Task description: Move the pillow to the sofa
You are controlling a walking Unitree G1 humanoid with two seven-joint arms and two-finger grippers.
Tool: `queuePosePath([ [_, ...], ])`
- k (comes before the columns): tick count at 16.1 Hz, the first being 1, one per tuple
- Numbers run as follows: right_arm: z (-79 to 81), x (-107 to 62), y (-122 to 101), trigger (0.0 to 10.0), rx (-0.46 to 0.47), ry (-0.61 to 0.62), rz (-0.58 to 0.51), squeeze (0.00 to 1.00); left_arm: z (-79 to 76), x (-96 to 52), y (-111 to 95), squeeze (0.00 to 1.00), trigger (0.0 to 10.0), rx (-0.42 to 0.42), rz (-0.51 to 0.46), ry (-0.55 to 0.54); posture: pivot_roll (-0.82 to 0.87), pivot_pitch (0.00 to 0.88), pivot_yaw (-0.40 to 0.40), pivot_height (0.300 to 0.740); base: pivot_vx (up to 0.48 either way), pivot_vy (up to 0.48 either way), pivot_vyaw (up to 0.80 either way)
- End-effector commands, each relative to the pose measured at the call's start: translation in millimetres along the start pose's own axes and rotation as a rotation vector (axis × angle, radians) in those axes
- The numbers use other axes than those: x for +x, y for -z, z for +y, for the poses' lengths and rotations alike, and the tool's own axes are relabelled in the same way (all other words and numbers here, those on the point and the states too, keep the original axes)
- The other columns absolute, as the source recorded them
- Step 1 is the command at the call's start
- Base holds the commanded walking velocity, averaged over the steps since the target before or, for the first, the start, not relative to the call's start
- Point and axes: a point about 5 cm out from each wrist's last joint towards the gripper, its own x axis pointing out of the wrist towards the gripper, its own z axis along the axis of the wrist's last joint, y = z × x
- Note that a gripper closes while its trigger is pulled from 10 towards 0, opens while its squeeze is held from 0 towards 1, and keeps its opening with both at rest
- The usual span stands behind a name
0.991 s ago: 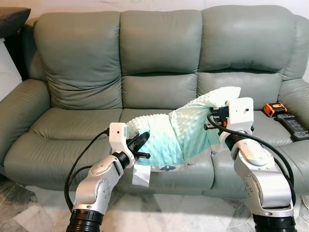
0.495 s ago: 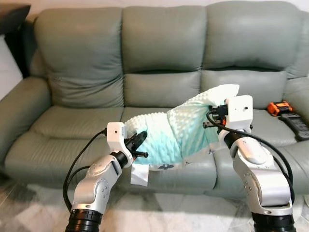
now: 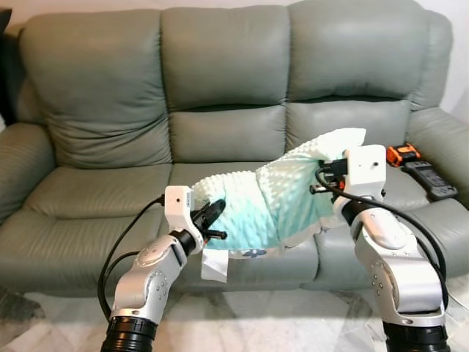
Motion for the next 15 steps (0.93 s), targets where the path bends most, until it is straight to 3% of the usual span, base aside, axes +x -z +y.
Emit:
queuePosePath([
  [1, 3.8, 1.0, -5.4, 10.0, -0.001, -0.02, -0.021, 0.0, -1.8, 1.2, -6.1, 0.0, 10.0, -0.01, -0.031, 0.027, -0.15, 0.0, 0.024, 0.74, 0.0, 0.0, 0.0],
  [15, 4.4, 0.6, -4.8, 10.0, -0.006, -0.021, -0.017, 0.0, -4.3, 0.7, -5.7, 0.0, 10.0, -0.012, -0.027, 0.056, -0.16, 0.0, 0.025, 0.74, 0.339, 0.0, 0.0],
])
